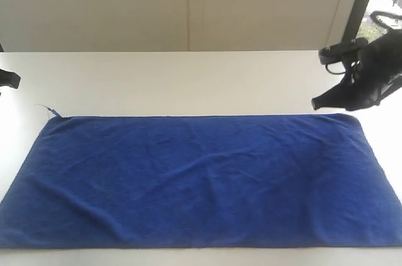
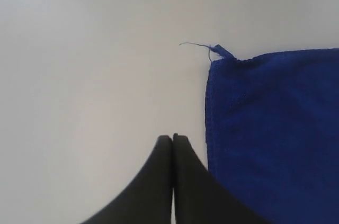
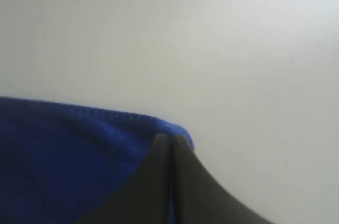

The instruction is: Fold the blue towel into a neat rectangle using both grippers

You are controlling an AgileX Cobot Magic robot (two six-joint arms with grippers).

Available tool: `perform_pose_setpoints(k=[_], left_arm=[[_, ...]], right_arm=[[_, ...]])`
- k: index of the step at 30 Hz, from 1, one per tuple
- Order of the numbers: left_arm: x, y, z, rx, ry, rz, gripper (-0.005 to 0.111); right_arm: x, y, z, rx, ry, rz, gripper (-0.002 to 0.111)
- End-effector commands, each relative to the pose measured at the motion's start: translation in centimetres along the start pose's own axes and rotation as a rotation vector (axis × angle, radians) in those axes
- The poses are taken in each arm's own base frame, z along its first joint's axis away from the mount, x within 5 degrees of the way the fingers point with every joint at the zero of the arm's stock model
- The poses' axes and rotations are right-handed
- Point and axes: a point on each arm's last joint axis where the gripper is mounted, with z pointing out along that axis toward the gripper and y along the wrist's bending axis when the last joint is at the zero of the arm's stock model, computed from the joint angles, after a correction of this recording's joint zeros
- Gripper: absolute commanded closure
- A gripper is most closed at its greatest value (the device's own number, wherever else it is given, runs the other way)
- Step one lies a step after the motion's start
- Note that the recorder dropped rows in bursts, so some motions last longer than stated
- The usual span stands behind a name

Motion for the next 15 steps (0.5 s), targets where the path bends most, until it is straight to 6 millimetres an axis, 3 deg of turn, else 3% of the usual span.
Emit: perform_pose_setpoints(k=[1,4,9,11,15], left_arm=[[-0.3,-0.3,-2.6,0.005,-0.04,-0.02,0.107],[-0.7,-0.6,-6.0,-0.008,-0.127,-0.01,0.107],[0.1,-1.7,-14.3,-0.037,-0.334,0.014,0.107],[1.9,-2.3,-17.8,-0.063,-0.457,0.021,0.107],[6.3,-3.3,-20.9,-0.085,-0.611,-0.003,0.107]], right_arm=[[-1.1,-1.6,-4.3,0.034,-0.057,0.0,0.108],[-0.5,-2.0,-5.7,0.05,-0.029,-0.014,0.108],[2.2,-1.6,-7.4,0.012,0.035,0.031,0.108],[4.2,-0.5,-8.1,-0.078,0.042,0.068,0.108],[6.5,0.2,-9.4,-0.139,0.028,0.057,0.108]])
